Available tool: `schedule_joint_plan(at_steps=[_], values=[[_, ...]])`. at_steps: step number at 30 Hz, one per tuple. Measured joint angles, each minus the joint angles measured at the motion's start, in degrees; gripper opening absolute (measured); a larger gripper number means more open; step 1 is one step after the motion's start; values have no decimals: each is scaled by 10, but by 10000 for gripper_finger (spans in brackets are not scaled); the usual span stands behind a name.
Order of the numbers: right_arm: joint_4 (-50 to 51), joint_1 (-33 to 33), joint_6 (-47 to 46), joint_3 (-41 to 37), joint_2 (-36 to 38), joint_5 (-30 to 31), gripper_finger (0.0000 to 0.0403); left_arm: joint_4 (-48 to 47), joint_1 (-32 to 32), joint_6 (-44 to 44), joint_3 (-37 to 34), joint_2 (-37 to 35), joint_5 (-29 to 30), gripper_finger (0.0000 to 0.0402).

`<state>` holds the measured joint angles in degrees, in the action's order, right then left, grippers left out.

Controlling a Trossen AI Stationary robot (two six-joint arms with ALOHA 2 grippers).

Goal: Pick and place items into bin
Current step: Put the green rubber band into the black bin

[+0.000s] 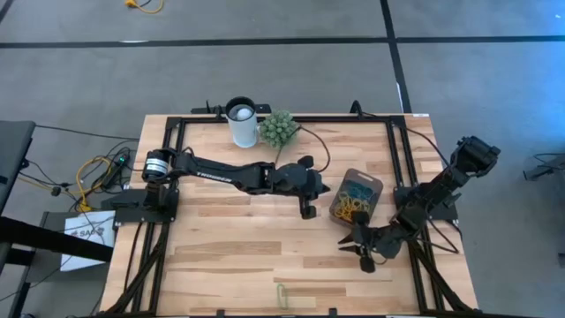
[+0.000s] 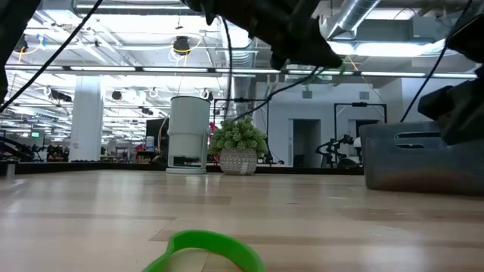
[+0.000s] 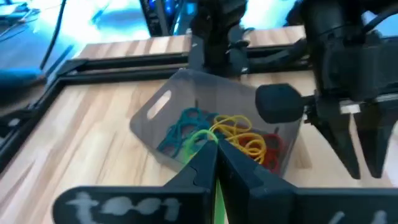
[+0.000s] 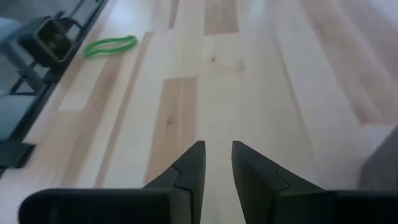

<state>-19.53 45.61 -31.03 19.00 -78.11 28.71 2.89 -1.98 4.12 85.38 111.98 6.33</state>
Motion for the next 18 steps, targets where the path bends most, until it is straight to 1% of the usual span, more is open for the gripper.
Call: schedule_joint_plan(at_steps=[4, 9, 11, 14, 15, 16, 18], values=[[-2, -17, 24, 0, 0, 5, 72, 7, -1, 1, 0, -2, 1, 0], [-2, -38, 59, 0, 24, 38, 72, 61, -3, 8, 0, -2, -91, 0], [-2, -41, 83, 0, 50, 58, 72, 58, -3, 13, 0, -2, -86, 0], [-2, -33, 113, 0, 100, 83, 72, 75, -2, 15, 1, 15, -54, 0], [-2, -26, 123, 0, 121, 91, 72, 83, 0, 15, 1, 25, -55, 0], [-2, -18, 132, 0, 141, 96, 72, 115, 1, 15, 1, 41, -63, 0], [-2, 2, 145, 1, 178, 107, 72, 164, 5, 17, 0, 67, -94, 0]])
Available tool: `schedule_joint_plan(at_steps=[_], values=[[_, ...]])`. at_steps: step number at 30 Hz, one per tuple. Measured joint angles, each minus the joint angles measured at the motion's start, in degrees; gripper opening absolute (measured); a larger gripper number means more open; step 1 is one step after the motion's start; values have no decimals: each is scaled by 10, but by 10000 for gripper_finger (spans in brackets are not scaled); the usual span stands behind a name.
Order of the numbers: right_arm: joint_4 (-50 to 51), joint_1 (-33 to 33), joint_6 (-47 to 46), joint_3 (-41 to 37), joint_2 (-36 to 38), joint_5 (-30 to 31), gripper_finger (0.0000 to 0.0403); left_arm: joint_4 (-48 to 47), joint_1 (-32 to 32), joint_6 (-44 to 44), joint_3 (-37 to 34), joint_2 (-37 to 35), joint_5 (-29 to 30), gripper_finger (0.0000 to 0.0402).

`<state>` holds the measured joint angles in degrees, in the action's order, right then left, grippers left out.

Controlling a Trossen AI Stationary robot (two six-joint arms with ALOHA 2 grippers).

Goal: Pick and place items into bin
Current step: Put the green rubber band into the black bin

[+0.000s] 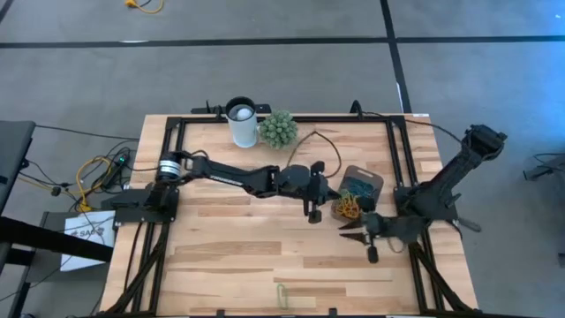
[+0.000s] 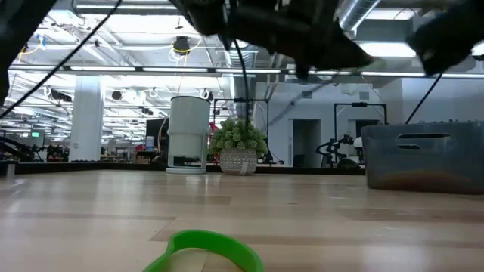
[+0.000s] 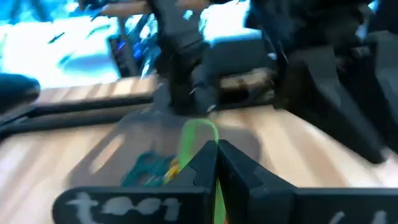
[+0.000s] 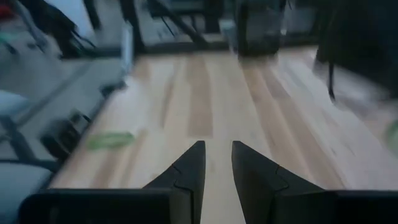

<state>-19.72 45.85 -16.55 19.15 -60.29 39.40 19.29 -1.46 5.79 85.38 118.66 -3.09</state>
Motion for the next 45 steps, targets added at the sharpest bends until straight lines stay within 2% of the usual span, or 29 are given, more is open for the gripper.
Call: schedule_joint_plan(at_steps=[3, 6, 14, 18, 24, 31, 36, 39, 41, 45], values=[[-2, 44, 27, 0, 46, 19, 72, 76, 9, -35, 4, 36, -46, 0], [-4, 97, 62, 0, 70, 35, 72, 88, 19, -78, 24, 69, -77, 0], [-4, 185, 111, 0, 74, 102, 72, 83, 21, -98, 106, 174, -87, 0], [-4, 194, 111, 0, 74, 104, 72, 37, 22, -128, 155, 210, -90, 0], [-4, 193, 111, 0, 74, 104, 72, -43, 28, -124, 183, 212, -69, 6], [0, 193, 110, 0, 74, 103, 72, -99, 31, -107, 194, 209, -79, 48], [0, 193, 110, 0, 74, 102, 72, -123, 30, -110, 211, 207, -115, 83], [0, 193, 110, 0, 74, 102, 72, -188, 30, -111, 252, 197, -132, 94], [1, 193, 110, 0, 74, 102, 72, -277, 30, -88, 283, 178, -131, 95], [6, 193, 103, 0, 74, 102, 72, -455, 28, -27, 351, 138, -84, 96]])
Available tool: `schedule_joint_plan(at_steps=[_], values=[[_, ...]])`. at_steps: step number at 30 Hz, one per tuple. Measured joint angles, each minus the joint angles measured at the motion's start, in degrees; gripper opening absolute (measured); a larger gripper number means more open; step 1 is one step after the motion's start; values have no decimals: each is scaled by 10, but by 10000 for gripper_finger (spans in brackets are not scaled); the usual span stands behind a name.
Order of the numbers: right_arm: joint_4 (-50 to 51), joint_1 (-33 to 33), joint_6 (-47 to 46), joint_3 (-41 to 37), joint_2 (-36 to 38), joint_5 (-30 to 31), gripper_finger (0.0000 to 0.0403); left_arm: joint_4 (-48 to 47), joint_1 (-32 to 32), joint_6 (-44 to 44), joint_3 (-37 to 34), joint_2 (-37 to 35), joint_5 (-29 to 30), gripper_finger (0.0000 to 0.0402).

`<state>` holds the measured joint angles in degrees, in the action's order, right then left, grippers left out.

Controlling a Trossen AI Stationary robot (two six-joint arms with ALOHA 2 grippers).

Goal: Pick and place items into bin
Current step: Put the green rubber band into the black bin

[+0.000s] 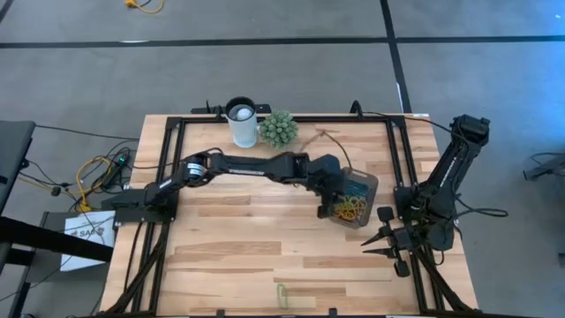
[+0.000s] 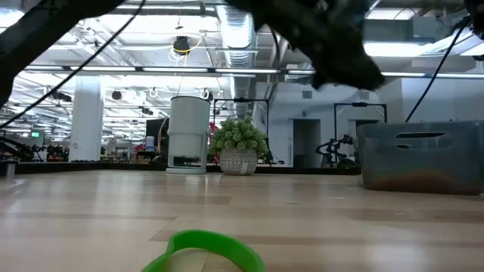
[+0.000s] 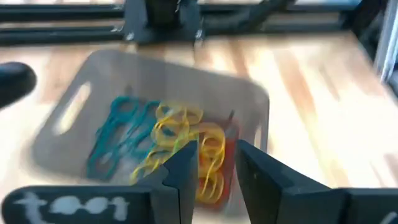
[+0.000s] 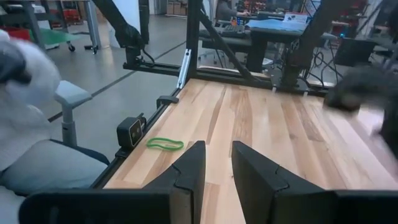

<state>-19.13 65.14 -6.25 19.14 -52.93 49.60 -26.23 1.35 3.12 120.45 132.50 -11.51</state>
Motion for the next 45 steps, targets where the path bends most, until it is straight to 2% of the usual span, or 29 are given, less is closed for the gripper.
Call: schedule_joint_plan(at_steps=[4, 7, 9, 11, 14, 19, 21, 23, 28, 31, 36, 40, 45], values=[[13, 0, -28, 0, 0, 0, 72, -187, -15, 39, 41, -48, 18, 96], [25, 0, -47, 0, -9, 0, 72, -320, -43, 42, 47, -95, 24, 96], [25, 0, -47, 0, -19, 0, 72, -398, -69, 32, 47, -122, 53, 96], [25, 0, -49, 0, -31, 0, 72, -464, -103, 18, 47, -147, 112, 96], [20, 0, -59, 0, -47, 14, 72, -534, -161, -20, 36, -187, 231, 96], [-16, 0, -55, 0, -53, 47, 72, -637, -258, -177, 9, -249, 435, 96], [-20, -6, -57, 0, -52, 47, 72, -637, -296, -249, -23, -281, 488, 96], [-29, -18, -73, 0, -54, 46, 72, -631, -333, -308, -73, -316, 499, 96], [-27, -65, -117, 0, -69, 45, 72, -561, -413, -454, -245, -380, 535, 96], [-29, -105, -118, 0, -85, 45, 72, -441, -443, -492, -352, -400, 542, 96], [-72, -175, -118, 0, -126, 26, 72, -173, -448, -395, -491, -398, 475, 96], [-105, -221, -118, 10, -149, -58, 72, 47, -424, -335, -578, -395, 436, 96], [-105, -249, -117, 31, -165, -127, 72, 215, -384, -294, -642, -392, 350, 96]])
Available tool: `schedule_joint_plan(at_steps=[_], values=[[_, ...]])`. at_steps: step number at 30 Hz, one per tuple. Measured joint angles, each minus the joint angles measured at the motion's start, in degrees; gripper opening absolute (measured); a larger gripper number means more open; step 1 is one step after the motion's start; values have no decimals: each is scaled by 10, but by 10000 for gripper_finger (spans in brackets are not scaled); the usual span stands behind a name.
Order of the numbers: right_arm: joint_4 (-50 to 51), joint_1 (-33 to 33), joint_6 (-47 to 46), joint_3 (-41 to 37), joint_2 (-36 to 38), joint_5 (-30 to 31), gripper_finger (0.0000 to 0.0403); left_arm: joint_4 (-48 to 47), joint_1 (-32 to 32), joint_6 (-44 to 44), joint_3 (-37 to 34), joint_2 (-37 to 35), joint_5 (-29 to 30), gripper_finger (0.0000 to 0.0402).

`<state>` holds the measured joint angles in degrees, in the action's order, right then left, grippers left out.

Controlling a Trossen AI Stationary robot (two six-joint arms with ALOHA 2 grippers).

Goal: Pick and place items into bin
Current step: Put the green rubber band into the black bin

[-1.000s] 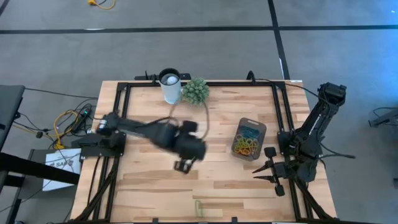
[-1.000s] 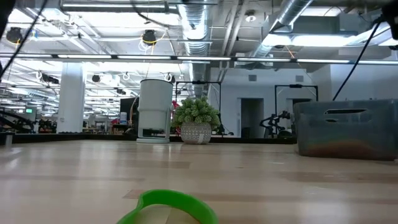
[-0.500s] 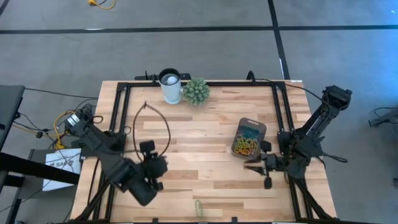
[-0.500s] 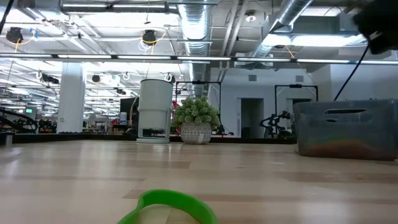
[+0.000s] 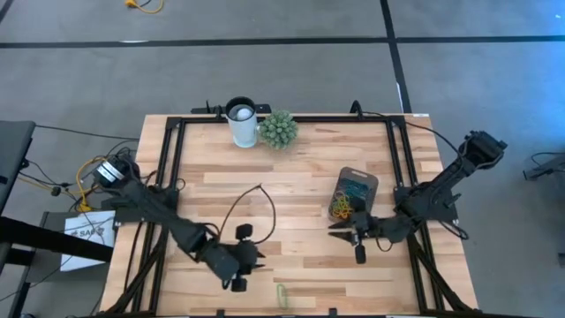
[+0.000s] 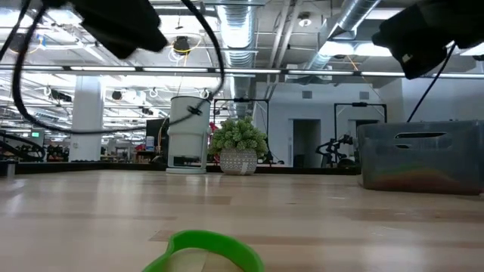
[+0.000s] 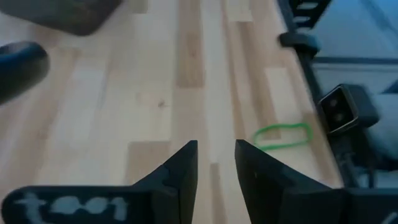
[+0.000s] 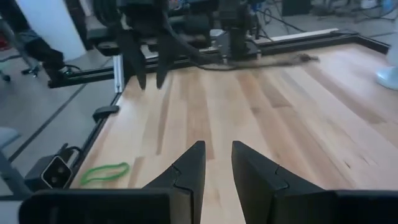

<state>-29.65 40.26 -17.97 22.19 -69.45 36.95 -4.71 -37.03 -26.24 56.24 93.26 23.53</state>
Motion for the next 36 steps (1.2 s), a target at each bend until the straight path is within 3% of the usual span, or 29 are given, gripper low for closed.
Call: schedule_joint_plan(at_steps=[8, 16, 22, 30, 36], values=[[1, -3, 34, 11, -24, -26, 72, 141, 30, 84, 19, 125, -123, 96], [5, -3, 34, 11, -30, -26, 72, 94, 50, 96, 111, 197, -209, 96], [5, -7, 45, 11, -30, -26, 72, 50, 51, 70, 134, 203, -217, 96], [4, -23, 49, 11, -30, -26, 72, 31, 51, 30, 132, 215, -183, 96], [-22, -24, 49, 11, -30, -26, 72, 49, 50, 25, 134, 238, -192, 96]])
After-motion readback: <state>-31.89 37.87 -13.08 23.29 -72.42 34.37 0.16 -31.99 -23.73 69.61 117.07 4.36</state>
